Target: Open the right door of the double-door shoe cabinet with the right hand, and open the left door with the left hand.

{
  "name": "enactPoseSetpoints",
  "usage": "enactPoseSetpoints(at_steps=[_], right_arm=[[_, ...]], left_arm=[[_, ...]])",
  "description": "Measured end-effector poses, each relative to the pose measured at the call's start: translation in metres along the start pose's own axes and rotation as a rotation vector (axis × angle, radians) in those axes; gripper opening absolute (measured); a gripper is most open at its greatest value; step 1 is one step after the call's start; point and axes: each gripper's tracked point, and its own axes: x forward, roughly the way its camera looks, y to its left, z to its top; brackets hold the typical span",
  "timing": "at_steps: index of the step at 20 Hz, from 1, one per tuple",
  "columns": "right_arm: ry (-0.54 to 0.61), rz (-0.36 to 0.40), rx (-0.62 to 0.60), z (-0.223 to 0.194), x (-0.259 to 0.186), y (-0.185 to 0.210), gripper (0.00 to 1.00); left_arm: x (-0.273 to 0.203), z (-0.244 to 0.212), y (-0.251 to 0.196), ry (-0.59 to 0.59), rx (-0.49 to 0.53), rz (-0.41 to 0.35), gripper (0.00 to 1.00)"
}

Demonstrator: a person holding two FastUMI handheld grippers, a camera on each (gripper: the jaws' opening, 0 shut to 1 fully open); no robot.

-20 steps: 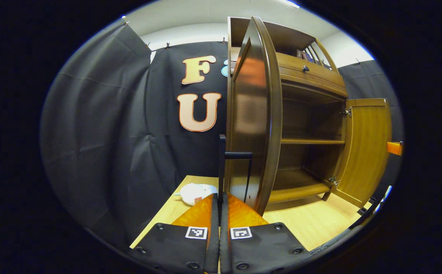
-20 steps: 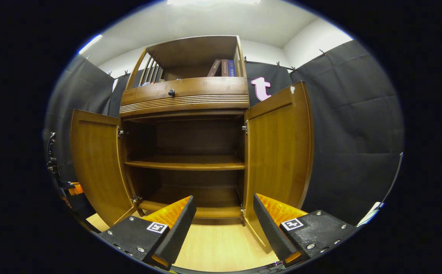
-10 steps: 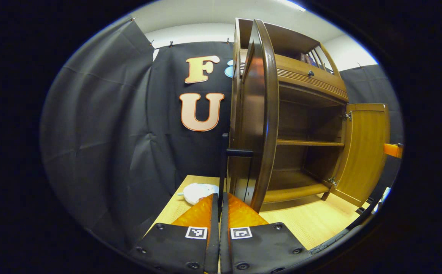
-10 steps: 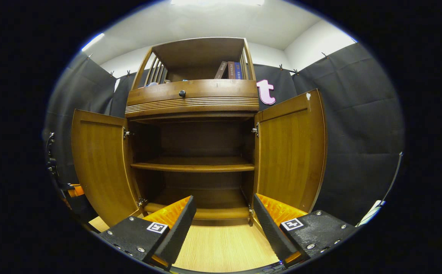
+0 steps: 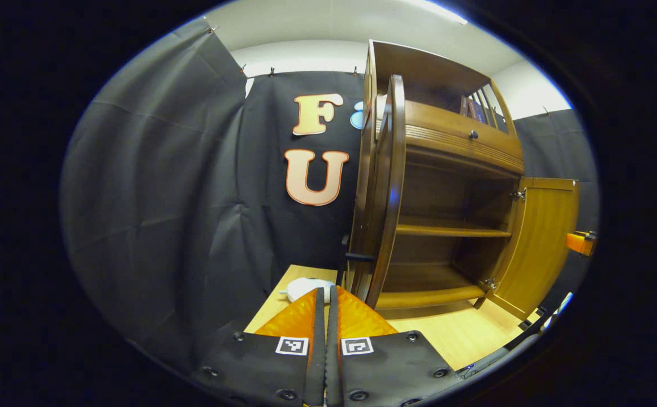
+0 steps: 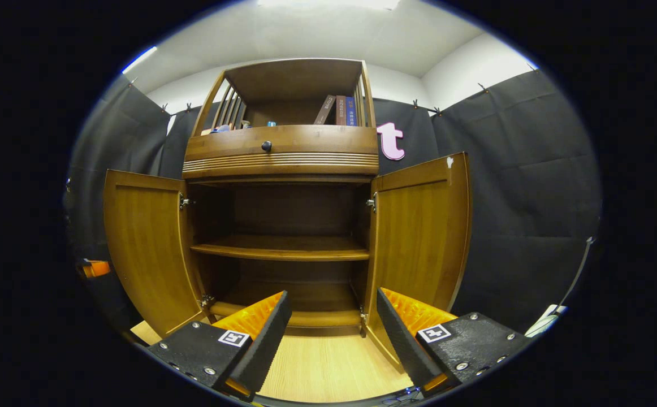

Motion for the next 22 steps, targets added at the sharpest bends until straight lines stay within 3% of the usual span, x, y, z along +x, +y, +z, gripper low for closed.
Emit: enactPoseSetpoints(at_steps=[2,3,4,6,7,8,11,12,13,14,15,18,22], right_arm=[[-0.016,-0.019,-0.016,0.017,-0.003,-0.011,0.93],[-0.026,-0.029,-0.027,0.027,-0.003,-0.016,0.93],[-0.036,-0.036,-0.038,0.036,-0.006,-0.021,0.99],[-0.055,-0.045,-0.049,0.053,-0.008,-0.028,0.99],[-0.062,-0.047,-0.039,0.059,-0.01,-0.032,0.86],[-0.062,-0.049,-0.014,0.064,-0.011,-0.036,0.99],[-0.078,-0.069,0.019,0.073,-0.014,-0.047,0.99],[-0.084,-0.074,0.009,0.075,-0.015,-0.051,0.99],[-0.085,-0.083,0.0,0.075,-0.016,-0.053,0.92],[-0.084,-0.088,-0.005,0.074,-0.016,-0.055,0.85],[-0.084,-0.089,-0.007,0.074,-0.016,-0.054,0.92],[-0.079,-0.096,-0.015,0.072,-0.017,-0.057,0.92],[-0.074,-0.111,-0.026,0.07,-0.019,-0.06,0.92]], left_arm=[[-0.014,0.027,0.005,-0.015,0.0,0.023,0.08],[-0.022,0.042,0.004,-0.031,-0.009,0.023,0.12],[-0.029,0.058,0.006,-0.047,-0.013,0.025,0.07],[-0.041,0.087,0.015,-0.085,0.008,0.053,0.08],[-0.047,0.1,0.024,-0.1,0.03,0.087,0.13],[-0.051,0.111,0.031,-0.108,0.049,0.12,0.07],[-0.058,0.13,0.028,-0.109,0.045,0.131,0.07],[-0.061,0.134,0.025,-0.118,0.028,0.119,0.12],[-0.062,0.135,0.028,-0.123,0.017,0.123,0.06],[-0.062,0.134,0.028,-0.126,0.004,0.123,0.13],[-0.061,0.135,0.029,-0.136,0.003,0.138,0.2],[-0.061,0.133,0.038,-0.131,0.029,0.17,0.37],[-0.061,0.13,0.036,-0.127,0.035,0.159,0.64]])
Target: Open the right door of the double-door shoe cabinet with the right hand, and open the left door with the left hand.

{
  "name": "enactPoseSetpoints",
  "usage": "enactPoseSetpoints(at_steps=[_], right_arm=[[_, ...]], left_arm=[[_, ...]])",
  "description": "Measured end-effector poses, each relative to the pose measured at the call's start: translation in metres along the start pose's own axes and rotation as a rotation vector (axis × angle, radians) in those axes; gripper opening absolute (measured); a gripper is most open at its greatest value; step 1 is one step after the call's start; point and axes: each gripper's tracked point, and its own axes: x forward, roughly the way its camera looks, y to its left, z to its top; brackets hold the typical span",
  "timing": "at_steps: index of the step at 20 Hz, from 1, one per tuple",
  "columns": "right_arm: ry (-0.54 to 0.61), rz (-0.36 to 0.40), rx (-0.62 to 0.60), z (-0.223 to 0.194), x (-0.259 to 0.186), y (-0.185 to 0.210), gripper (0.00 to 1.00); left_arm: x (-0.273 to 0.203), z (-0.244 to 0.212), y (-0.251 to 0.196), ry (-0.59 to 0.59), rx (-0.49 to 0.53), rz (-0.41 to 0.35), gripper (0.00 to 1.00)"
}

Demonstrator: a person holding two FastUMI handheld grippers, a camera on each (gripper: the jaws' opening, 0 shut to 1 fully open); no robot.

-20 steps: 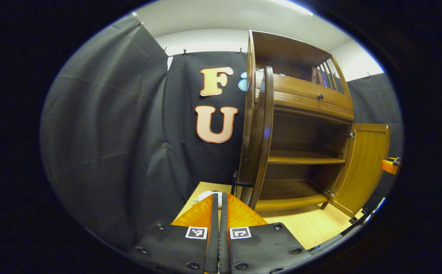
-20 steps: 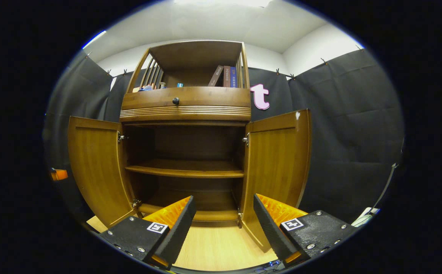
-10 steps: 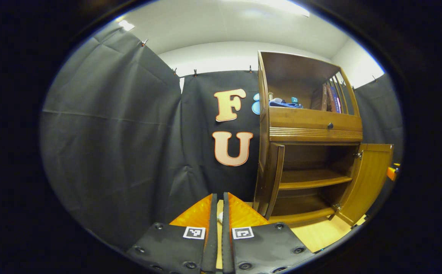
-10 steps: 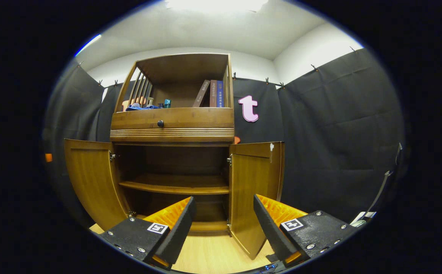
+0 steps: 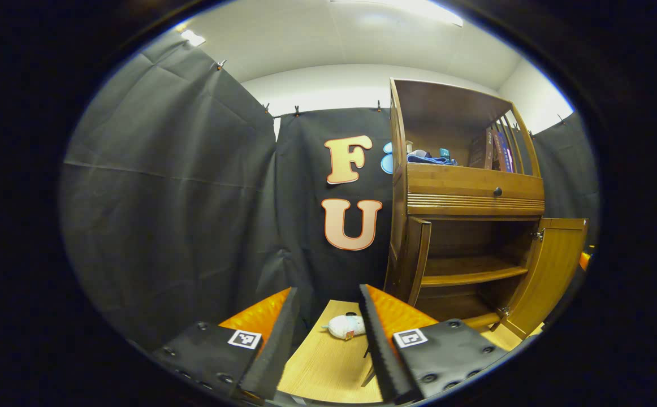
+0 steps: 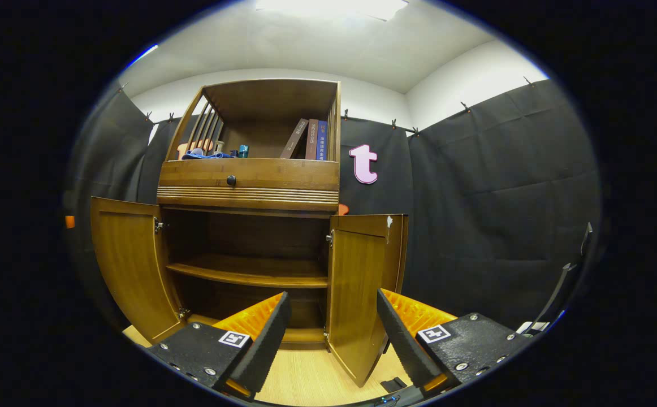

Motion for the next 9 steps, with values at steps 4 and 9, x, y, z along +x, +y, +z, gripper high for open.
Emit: enactPoseSetpoints(at_steps=[4,9], right_arm=[[0.004,-0.002,-0.02,-0.004,0.0,-0.002,0.92],[0.001,0.022,-0.013,-0.002,-0.004,0.013,0.92]], left_arm=[[0.003,0.004,-0.001,-0.017,-0.039,-0.003,0.89],[0.008,0.002,0.006,-0.023,-0.024,0.01,1.0]])
